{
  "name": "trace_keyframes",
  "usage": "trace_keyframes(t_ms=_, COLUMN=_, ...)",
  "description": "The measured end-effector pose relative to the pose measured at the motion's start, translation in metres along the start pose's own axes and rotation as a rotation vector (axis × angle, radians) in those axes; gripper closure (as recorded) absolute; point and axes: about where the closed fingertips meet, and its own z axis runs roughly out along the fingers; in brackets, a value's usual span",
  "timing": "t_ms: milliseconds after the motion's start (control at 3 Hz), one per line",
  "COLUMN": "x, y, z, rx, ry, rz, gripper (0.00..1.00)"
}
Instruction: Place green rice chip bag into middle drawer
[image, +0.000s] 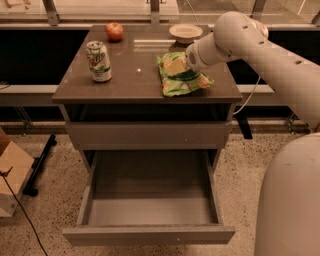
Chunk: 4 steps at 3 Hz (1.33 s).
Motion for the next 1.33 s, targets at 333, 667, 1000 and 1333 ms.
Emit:
trace_keyframes(t_ms=333, x=-0.003, y=0.004, z=-0.009, rx=0.004, ry=-0.006, rz=-0.013, gripper=0.8)
trace_keyframes(t_ms=667, x=-0.012, y=0.01, z=-0.022, rx=0.001, ry=-0.023, rz=-0.038, gripper=1.0)
trace_keyframes(t_ms=1000, x=-0.023, y=0.028, z=-0.053, rx=-0.027, ry=-0.055, rz=-0.092, gripper=1.0)
trace_keyframes(t_ms=1333, x=-0.023, y=0.054, z=-0.092, rx=-0.067, ry=-0.077, rz=-0.148, gripper=1.0)
